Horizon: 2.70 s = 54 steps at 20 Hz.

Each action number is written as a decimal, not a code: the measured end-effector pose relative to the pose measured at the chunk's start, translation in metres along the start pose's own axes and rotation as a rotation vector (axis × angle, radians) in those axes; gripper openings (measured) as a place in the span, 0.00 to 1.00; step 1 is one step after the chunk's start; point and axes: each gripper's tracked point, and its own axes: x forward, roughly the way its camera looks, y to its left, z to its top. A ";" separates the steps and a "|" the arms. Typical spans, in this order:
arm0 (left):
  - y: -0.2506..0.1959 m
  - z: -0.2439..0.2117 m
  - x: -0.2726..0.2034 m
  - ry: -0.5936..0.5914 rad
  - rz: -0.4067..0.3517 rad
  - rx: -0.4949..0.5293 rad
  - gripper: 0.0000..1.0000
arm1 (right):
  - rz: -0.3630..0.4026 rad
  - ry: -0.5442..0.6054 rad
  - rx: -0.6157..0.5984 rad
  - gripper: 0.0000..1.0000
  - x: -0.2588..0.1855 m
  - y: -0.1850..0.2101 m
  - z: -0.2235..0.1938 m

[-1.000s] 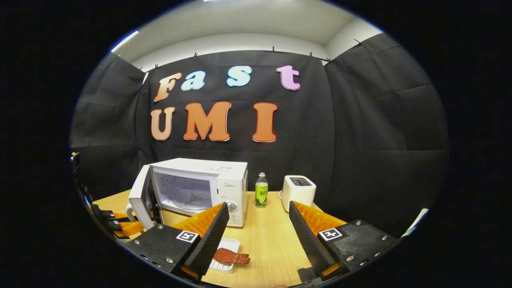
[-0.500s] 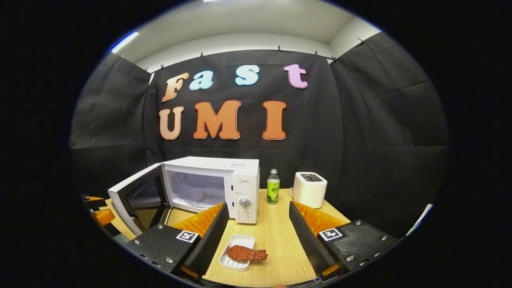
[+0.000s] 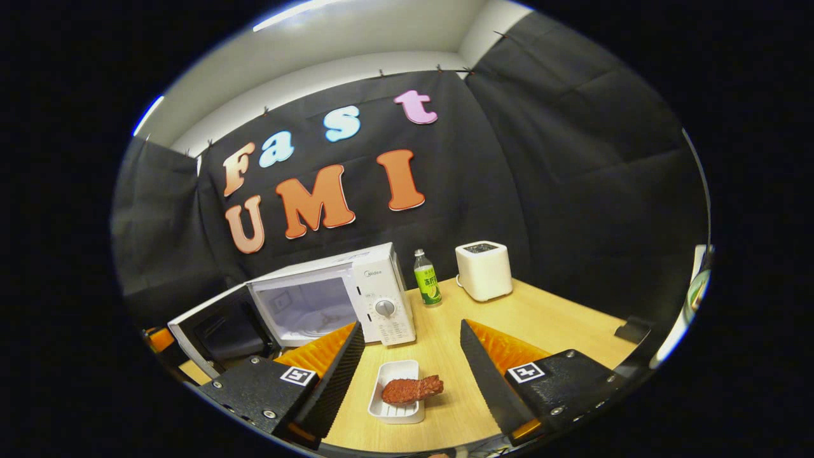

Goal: Open the microwave oven with the left hand, put the food in, and close the microwave oven.

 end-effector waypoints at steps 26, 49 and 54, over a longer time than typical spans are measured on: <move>0.010 -0.007 0.046 0.011 -0.028 -0.048 0.94 | -0.159 0.171 0.469 0.56 0.057 -0.023 -0.119; -0.012 -0.037 0.062 0.070 -0.105 -0.054 0.95 | -0.019 0.039 0.452 0.12 0.090 0.088 -0.029; -0.013 -0.042 0.066 0.070 -0.107 -0.037 0.94 | 0.058 0.058 0.464 0.12 0.127 0.150 -0.034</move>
